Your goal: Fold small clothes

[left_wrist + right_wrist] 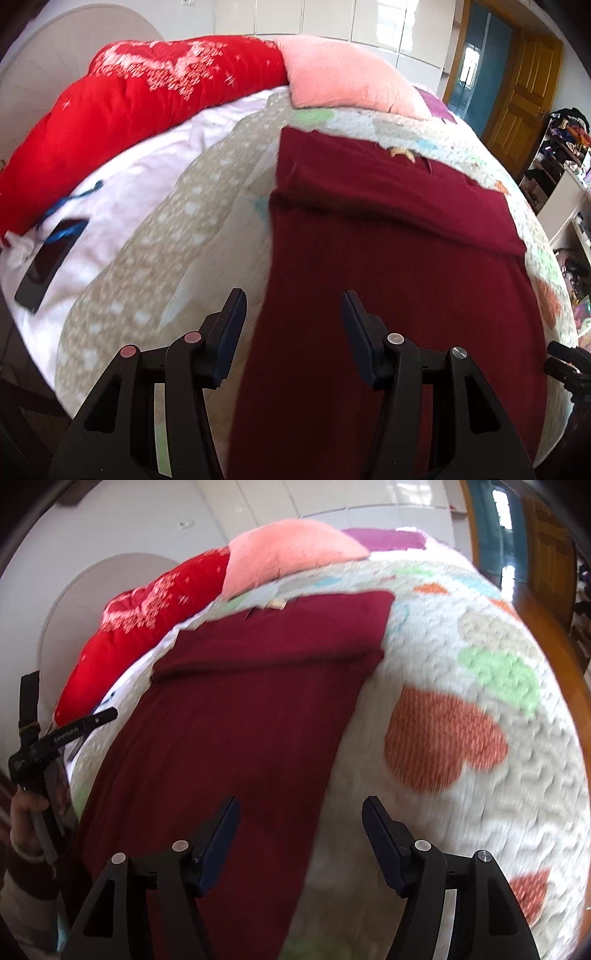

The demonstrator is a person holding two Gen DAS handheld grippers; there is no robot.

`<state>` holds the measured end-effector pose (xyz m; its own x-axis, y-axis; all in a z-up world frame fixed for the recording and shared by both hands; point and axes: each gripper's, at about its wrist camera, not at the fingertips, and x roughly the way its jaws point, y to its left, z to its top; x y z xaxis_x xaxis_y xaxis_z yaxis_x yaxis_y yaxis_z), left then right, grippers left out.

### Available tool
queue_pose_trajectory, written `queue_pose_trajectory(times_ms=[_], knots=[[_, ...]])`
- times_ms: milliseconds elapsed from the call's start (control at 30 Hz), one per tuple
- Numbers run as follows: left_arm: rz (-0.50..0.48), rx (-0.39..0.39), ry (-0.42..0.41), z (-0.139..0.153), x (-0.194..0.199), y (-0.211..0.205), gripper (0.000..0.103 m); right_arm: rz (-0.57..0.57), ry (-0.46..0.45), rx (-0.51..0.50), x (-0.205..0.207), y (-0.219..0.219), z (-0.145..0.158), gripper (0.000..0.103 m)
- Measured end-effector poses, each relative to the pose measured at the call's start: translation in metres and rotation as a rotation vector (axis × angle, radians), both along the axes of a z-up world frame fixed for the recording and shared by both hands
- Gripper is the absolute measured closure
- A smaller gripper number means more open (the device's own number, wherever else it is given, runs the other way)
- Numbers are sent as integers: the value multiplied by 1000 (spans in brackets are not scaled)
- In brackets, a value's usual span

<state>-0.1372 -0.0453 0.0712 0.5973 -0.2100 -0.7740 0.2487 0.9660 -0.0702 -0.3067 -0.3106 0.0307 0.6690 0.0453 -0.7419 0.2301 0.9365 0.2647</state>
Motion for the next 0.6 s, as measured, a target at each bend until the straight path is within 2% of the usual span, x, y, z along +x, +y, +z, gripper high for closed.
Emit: queue_pose_trajectory(times_ms=[133,200,333,600], knots=[[18,23,23,-5,-13,18,48,43,12,9,-13,8,-8,36],[31,18,38,-10,-19,26,40,58,9,6,-19,11,-9,35],[51,3,73,-18,-28,36,40,81,-1,33,-26,16,-9,34],[28,-7,134,-30,-42,38,40,143,1,43,-39,32,-14,33]])
